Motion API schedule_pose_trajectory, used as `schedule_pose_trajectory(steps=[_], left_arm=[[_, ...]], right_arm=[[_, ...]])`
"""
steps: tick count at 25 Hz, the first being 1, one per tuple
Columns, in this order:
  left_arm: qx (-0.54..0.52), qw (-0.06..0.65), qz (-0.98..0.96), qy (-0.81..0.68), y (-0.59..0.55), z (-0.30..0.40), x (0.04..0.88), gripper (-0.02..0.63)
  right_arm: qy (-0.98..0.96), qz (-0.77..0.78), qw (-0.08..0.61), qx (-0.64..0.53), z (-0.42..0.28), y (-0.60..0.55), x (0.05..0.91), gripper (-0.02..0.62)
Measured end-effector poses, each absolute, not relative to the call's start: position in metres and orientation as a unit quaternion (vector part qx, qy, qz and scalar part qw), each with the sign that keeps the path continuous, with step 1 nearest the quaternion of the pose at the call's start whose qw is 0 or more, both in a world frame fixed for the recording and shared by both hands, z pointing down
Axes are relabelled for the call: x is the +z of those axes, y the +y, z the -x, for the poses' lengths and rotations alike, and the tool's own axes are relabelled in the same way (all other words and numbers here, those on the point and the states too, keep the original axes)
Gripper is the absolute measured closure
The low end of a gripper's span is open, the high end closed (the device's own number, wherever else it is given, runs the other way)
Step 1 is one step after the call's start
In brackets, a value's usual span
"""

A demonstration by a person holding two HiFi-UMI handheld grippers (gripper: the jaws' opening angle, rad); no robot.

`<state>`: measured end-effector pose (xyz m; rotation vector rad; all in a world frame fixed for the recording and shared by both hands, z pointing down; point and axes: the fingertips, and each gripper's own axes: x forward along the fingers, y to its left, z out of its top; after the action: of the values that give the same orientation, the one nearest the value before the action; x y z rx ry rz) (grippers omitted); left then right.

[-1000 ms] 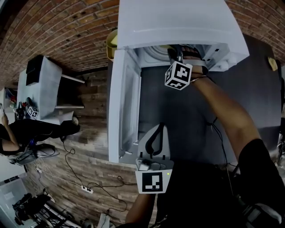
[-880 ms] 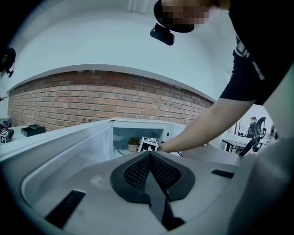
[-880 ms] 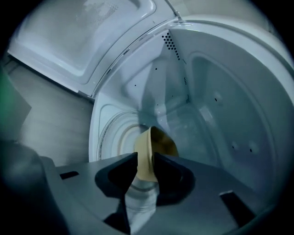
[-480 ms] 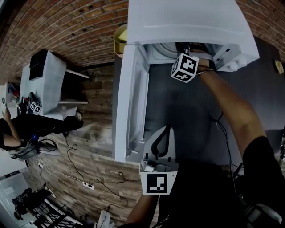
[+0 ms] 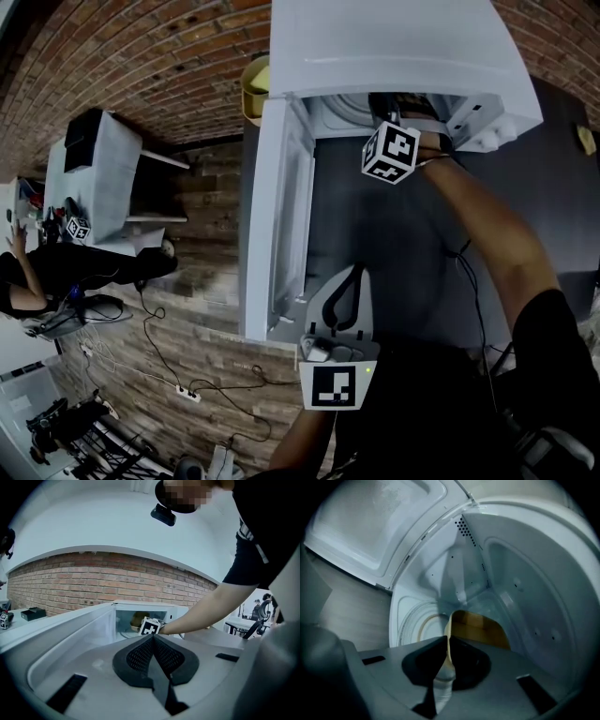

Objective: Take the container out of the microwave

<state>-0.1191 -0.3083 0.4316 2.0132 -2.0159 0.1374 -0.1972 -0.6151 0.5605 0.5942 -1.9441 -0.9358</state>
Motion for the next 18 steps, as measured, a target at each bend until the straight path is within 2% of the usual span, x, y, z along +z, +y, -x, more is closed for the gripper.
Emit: schedule_pose_trajectory(steps=[7,18], left_arm=[[0.048,0.136,-0.709,-0.691,-0.307,0.104,0.425,0.600],[0.061,0.128,-0.713,-0.687,-0.284,0.088,0.419,0.600]], right_arm=[[-0.819,-0.187,0.394,-0.372,0.195,-0.559,0.539,0.515],[-0.873,-0.102,0.366,-0.305,0.144,-0.450,0.526,0.515]])
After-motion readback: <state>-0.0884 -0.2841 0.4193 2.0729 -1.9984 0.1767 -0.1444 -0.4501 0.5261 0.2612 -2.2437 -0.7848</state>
